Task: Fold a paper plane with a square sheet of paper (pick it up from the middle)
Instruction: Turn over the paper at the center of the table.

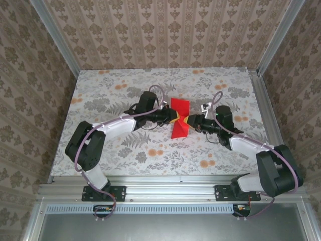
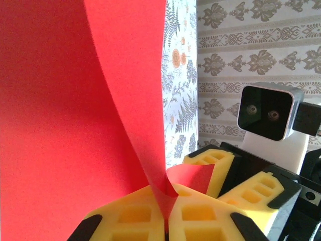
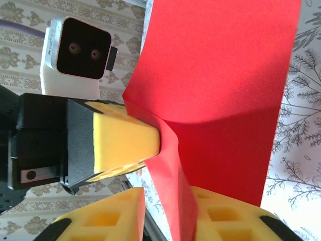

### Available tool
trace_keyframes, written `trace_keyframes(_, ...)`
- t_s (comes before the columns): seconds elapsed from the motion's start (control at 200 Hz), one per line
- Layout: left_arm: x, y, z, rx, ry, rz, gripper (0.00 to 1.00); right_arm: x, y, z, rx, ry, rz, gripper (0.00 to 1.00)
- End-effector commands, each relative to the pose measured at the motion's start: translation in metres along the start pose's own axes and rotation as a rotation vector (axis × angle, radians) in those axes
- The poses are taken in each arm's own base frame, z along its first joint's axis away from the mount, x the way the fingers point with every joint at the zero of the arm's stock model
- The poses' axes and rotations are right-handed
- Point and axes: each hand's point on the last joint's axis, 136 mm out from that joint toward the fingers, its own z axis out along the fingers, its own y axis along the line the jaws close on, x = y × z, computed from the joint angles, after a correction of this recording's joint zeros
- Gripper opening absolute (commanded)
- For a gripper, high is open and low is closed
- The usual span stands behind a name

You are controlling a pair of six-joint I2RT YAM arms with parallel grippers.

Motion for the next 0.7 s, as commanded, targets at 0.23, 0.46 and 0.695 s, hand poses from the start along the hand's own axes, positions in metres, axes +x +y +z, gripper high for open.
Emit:
trace_keyframes(0.23,-0.01,-0.012,0.001,0.063,-0.009,-0.02,0.08,0.013,-0.021,-0.015,0.047,-0.007,0.025,0.6)
trace_keyframes(0.46,-0.012,-0.017,0.002,0.083,-0.011,-0.035,0.08,0.007,-0.007,-0.012,-0.045,-0.022,0.048,0.75)
trace_keyframes(0.695,-0.014,-0.02,0.003,0.112,-0.014,-0.052,0.08,0.005,0.001,-0.01,-0.075,-0.026,0.049,0.78)
